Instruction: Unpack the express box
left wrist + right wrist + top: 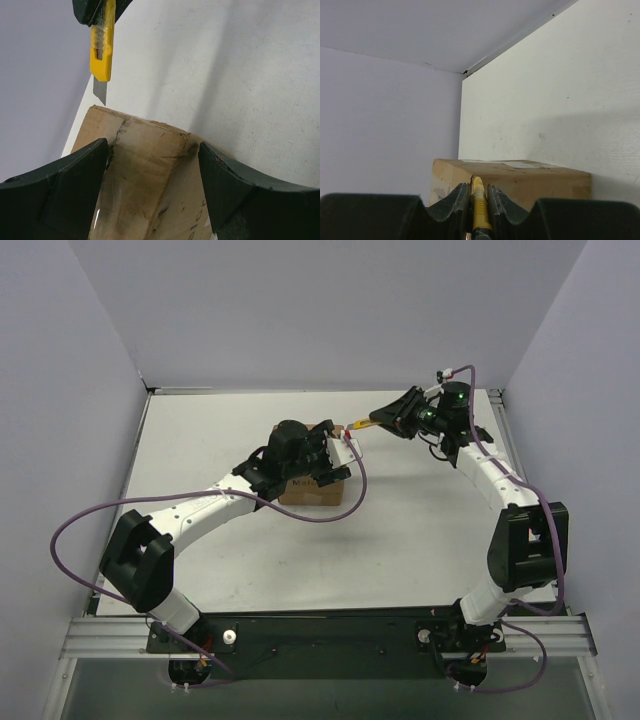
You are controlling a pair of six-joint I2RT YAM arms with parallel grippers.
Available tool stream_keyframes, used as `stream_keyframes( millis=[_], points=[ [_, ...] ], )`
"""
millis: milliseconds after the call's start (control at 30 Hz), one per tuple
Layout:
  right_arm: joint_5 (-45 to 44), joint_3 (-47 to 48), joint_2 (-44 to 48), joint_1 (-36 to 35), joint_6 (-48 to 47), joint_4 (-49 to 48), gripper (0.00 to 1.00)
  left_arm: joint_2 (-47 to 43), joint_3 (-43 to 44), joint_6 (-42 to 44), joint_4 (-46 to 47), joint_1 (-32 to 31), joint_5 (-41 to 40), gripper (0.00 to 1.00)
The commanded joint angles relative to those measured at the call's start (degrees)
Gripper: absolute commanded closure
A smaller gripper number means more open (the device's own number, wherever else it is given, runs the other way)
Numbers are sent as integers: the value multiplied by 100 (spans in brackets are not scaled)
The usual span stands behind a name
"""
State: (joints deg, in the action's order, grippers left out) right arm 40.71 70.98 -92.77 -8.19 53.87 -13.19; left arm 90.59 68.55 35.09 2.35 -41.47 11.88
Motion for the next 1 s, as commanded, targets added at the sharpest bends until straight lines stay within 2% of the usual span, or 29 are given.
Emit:
stream_keyframes(
  millis=[0,967],
  points=[
    [42,267,-39,36,-87,-316,100,47,149,-125,117,8,-19,18],
    [315,223,40,10,-16,-562,100,267,387,-169,20,43,25,18]
  ],
)
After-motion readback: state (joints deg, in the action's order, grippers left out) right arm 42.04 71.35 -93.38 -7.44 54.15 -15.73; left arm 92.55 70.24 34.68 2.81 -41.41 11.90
